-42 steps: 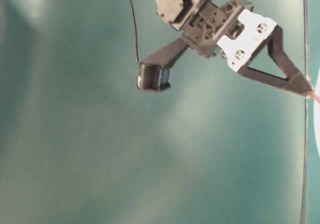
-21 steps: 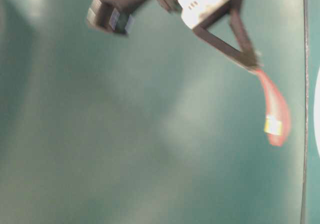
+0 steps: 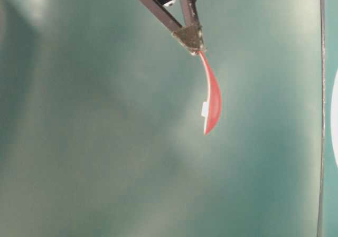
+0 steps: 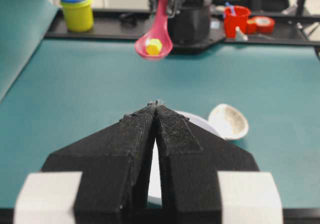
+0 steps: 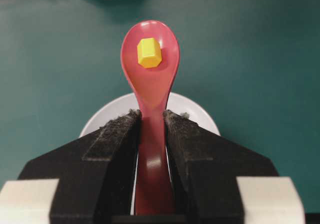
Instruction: Scoop the yellow hexagonal prism block from the bowl with a spoon using the right arm.
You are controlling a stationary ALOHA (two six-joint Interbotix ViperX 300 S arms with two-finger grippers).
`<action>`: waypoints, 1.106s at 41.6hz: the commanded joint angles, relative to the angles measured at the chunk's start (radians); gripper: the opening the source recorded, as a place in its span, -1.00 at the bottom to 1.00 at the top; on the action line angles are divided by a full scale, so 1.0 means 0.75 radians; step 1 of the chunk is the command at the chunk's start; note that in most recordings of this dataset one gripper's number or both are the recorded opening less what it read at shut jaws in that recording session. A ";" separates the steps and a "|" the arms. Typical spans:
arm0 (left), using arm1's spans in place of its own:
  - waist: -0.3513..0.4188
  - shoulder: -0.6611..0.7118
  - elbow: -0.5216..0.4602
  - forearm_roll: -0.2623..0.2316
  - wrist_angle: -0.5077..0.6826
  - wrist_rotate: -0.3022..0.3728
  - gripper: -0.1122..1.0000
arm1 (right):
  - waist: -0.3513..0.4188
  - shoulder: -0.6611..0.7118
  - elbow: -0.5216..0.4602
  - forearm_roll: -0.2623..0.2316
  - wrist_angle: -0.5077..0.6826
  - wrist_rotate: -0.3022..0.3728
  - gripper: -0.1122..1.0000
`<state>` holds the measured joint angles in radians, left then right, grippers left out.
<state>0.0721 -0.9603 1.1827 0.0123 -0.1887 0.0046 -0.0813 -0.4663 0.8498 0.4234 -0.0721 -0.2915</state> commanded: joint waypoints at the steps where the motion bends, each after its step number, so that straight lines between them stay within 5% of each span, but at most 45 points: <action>1: 0.002 0.006 -0.029 0.002 -0.006 0.002 -0.81 | 0.004 -0.014 -0.029 0.002 -0.006 -0.002 -0.38; 46: 0.002 0.022 -0.025 0.004 0.000 0.002 -0.81 | 0.047 -0.012 -0.027 -0.010 -0.051 -0.016 -0.38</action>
<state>0.0721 -0.9526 1.1827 0.0123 -0.1856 0.0046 -0.0506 -0.4648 0.8498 0.4172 -0.0982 -0.3022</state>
